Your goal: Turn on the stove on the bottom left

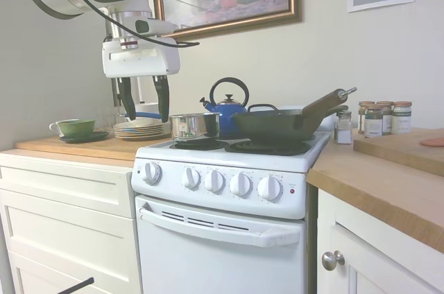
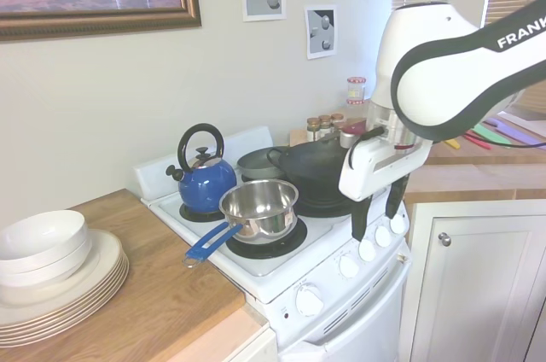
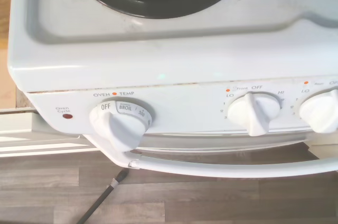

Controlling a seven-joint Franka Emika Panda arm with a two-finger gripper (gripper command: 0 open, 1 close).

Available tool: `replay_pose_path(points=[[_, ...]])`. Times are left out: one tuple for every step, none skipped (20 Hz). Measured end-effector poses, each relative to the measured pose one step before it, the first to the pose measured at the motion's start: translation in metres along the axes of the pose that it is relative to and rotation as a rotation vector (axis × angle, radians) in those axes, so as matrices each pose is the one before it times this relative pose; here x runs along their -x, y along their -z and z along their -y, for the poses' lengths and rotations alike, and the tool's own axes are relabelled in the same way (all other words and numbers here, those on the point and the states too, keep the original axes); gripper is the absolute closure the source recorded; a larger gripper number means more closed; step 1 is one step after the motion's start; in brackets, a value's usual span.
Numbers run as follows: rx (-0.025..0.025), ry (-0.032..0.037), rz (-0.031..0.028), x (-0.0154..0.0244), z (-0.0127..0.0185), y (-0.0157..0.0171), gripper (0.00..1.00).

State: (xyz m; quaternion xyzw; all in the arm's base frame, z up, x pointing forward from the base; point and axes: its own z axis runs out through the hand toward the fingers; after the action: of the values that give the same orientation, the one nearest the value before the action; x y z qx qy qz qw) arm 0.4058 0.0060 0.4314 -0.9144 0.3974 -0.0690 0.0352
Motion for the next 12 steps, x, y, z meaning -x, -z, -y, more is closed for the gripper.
replay_pose_path(points=[[0.00108, 0.00038, 0.0012, -0.00002, 0.00006, -0.00066, 0.0], [0.00101, 0.00172, 0.00132, -0.00007, 0.00006, -0.00067, 0.0], [0.00046, -0.00058, 0.00105, -0.00051, -0.00007, -0.00042, 0.0], [0.00013, -0.00104, 0.00087, -0.00075, 0.00009, -0.00025, 0.0], [-0.00012, -0.00126, 0.00067, -0.00081, 0.00005, -0.00013, 0.0], [-0.00028, -0.00134, 0.00057, -0.00092, 0.00015, -0.00004, 0.0], [0.00008, -0.00088, 0.00073, -0.00078, 0.00027, -0.00019, 0.0], [0.00077, -0.00067, 0.0013, -0.00076, 0.0004, -0.00056, 0.0], [0.00133, -0.00118, 0.00188, -0.00106, 0.00041, -0.0009, 0.0], [0.00208, -0.00156, 0.00242, -0.00114, 0.00024, -0.00126, 0.0], [0.00245, -0.00139, 0.00312, -0.00114, 0.00024, -0.00167, 0.0], [0.00249, -0.00139, 0.00319, -0.00129, 0.00038, -0.00164, 0.0]])
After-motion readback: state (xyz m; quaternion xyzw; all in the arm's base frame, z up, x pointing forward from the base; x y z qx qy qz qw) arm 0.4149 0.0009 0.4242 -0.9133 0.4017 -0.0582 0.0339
